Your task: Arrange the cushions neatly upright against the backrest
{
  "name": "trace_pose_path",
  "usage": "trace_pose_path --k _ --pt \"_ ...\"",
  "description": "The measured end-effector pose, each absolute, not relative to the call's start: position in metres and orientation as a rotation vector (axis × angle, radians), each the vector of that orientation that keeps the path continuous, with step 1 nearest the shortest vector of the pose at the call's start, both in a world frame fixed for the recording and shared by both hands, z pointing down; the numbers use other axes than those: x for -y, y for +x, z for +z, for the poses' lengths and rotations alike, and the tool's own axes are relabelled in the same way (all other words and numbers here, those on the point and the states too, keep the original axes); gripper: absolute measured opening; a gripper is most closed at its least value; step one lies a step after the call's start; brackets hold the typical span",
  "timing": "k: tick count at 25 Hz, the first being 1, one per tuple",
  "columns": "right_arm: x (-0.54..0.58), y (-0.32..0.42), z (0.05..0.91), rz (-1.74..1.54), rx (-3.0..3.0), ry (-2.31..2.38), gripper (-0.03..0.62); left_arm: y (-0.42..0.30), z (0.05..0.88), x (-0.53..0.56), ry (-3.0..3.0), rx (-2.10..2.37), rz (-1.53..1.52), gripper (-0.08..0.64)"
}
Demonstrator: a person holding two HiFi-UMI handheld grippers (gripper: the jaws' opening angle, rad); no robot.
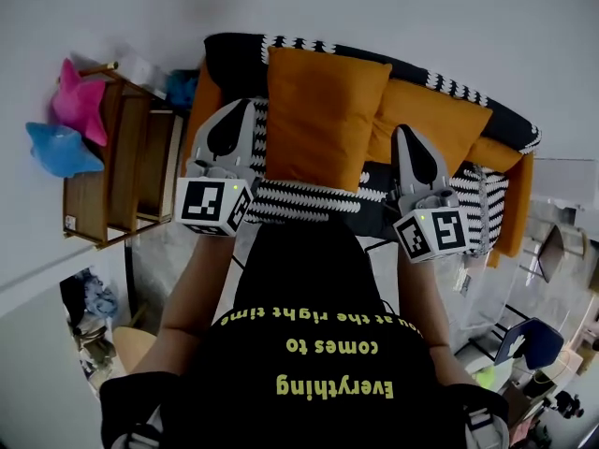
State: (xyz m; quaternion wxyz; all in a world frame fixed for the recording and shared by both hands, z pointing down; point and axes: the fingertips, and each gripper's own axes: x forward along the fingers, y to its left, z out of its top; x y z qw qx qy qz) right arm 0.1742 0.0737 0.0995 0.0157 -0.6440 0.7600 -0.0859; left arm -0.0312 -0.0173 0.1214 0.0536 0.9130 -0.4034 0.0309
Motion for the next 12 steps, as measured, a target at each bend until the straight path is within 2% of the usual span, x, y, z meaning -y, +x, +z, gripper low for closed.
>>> trace_pose_path --k 12 --pt "-0.070 0.225 0.103 -0.293 -2.442 -1.861 0.012 0.004 0.124 -0.003 2.673 1.350 0.059 0.002"
